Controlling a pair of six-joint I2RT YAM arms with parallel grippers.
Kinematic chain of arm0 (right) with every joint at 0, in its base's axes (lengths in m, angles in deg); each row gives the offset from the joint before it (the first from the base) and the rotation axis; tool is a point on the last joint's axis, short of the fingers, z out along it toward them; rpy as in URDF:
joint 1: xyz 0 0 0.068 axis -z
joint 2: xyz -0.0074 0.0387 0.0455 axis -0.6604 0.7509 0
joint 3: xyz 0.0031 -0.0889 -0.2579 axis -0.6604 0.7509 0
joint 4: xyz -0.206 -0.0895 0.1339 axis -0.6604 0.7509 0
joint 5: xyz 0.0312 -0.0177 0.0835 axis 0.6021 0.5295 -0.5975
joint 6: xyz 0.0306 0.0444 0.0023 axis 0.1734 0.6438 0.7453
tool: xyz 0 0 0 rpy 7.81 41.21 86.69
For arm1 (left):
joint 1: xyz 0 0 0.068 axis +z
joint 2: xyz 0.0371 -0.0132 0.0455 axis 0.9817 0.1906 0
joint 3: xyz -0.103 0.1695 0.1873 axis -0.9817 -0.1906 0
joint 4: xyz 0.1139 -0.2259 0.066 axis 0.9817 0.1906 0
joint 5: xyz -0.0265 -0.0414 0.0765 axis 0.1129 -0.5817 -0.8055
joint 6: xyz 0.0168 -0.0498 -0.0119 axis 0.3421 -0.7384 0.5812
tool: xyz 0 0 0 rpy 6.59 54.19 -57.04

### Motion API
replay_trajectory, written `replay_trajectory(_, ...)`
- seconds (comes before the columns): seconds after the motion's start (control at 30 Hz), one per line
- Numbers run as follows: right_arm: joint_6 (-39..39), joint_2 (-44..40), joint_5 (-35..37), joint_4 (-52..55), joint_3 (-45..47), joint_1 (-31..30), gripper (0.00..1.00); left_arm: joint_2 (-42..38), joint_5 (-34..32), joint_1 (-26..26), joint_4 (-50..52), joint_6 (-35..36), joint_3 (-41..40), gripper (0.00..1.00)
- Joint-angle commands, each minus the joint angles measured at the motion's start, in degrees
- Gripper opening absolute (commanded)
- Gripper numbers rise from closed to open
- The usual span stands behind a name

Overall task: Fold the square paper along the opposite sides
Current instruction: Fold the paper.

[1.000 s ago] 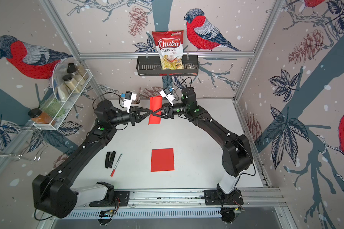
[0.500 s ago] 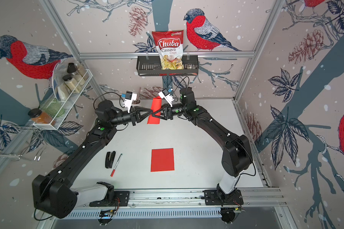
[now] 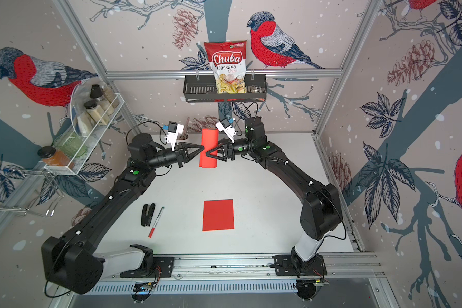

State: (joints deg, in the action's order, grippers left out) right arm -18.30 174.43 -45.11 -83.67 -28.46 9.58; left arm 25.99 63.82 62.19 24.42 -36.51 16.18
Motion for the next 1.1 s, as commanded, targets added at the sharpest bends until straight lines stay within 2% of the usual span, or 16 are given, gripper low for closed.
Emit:
replay_trajectory(0.0, 7.1, -1.8, -3.5, -12.2, 3.5, 1.8, 0.69, -0.7, 2.1, 0.0, -5.4, -1.2, -0.3, 0.00)
replay_trajectory(0.1, 17.8, -3.5, -5.3, -28.6, 8.8, 2.7, 0.81, -0.7, 4.2, 0.0, -12.8, -5.6, -1.7, 0.00)
replay_trajectory(0.2, 26.5, -3.5, -5.6, -41.9, 12.1, 2.8, 0.91, 0.3, 6.3, 0.1, -24.5, -13.1, -4.1, 0.00)
replay_trajectory(0.33, 33.3, -2.3, -6.3, -51.0, 12.9, 2.6, 0.94, 3.3, 9.0, 0.0, -38.5, -23.2, -5.3, 0.00)
replay_trajectory(0.43, 36.1, -1.7, -6.5, -54.6, 12.9, 2.2, 0.88, 4.3, 9.8, -0.2, -42.7, -26.2, -5.3, 0.00)
replay_trajectory(0.57, 37.3, -1.4, -7.0, -55.8, 12.4, 2.0, 0.73, 4.1, 9.8, -0.3, -42.2, -25.7, -5.3, 0.00)
replay_trajectory(0.73, 38.0, -0.6, -7.2, -55.9, 11.5, 1.9, 0.65, 4.2, 10.4, -0.7, -42.3, -25.7, -5.3, 0.00)
replay_trajectory(0.87, 38.1, -0.5, -7.3, -55.5, 11.2, 1.5, 0.63, 4.2, 10.3, -0.6, -41.4, -24.8, -5.3, 0.00)
replay_trajectory(1.07, 33.5, -0.9, -7.1, -48.9, 10.1, 1.2, 0.52, 4.2, 10.4, -0.7, -41.1, -24.6, -5.3, 0.00)
